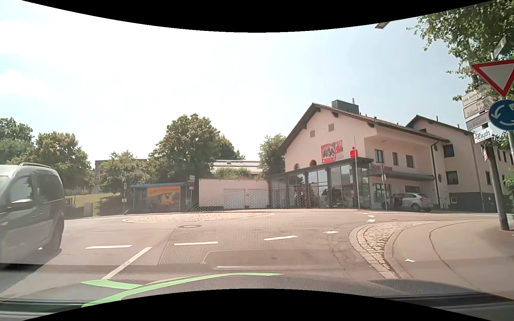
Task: Follow the waypoints while adhering to traffic rules and regulations
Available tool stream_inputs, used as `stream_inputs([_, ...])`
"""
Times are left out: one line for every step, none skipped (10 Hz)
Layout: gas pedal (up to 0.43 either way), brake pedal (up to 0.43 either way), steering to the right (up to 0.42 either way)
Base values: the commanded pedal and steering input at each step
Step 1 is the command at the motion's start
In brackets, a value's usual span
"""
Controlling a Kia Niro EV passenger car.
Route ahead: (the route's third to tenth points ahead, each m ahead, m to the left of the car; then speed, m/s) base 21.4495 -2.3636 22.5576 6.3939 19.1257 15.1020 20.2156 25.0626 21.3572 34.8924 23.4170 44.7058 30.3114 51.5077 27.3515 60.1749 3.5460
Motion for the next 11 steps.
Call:
stream_inputs([0.177,0.000,0.030])
stream_inputs([0.177,0.000,0.033])
stream_inputs([0.177,0.000,0.037])
stream_inputs([0.189,0.000,0.042])
stream_inputs([0.197,0.000,0.049])
stream_inputs([0.197,0.000,0.058])
stream_inputs([0.197,0.000,0.067])
stream_inputs([0.197,0.000,0.079])
stream_inputs([0.197,0.000,0.093])
stream_inputs([0.197,0.000,0.105])
stream_inputs([0.209,0.000,0.121])
